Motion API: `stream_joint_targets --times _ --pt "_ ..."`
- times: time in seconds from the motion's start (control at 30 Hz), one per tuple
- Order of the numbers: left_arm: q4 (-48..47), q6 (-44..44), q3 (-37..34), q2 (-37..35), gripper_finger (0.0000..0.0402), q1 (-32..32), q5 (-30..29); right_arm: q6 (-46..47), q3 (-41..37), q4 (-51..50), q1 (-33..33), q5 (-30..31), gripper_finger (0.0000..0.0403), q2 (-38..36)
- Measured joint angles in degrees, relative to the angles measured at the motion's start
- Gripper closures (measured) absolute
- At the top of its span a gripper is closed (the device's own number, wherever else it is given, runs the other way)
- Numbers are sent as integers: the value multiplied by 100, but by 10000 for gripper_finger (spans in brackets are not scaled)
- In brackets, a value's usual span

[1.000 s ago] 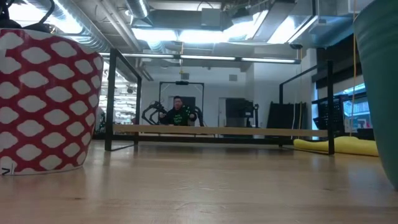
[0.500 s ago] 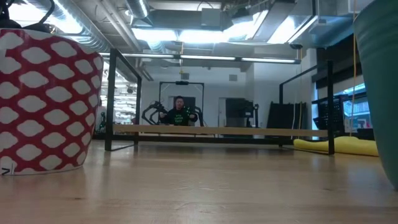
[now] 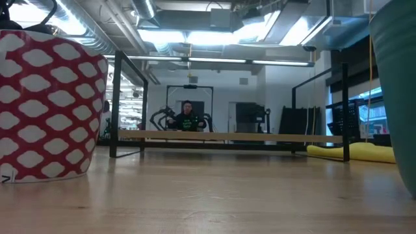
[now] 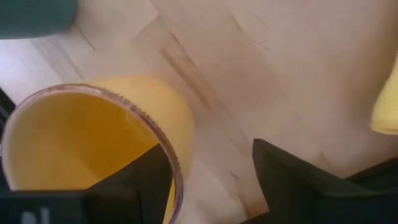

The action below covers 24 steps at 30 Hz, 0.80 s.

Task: Stack small to large cups/mugs on shelf
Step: Put the yellow cup on the shelf

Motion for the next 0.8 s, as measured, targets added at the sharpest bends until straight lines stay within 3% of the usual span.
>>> stream_joint_targets --times 0.27,0.43,0.73,0.8 --pt "-2 0 -1 1 303 0 0 -27 -59 173 0 2 205 0" --pt "-2 0 0 0 303 0 0 -59 -59 310 -2 -8 254 0" --pt "-2 0 0 2 303 0 1 -382 -66 275 -1 -31 380 7" --pt "-1 0 0 0 303 0 1 -518 -61 310 0 -7 384 4"
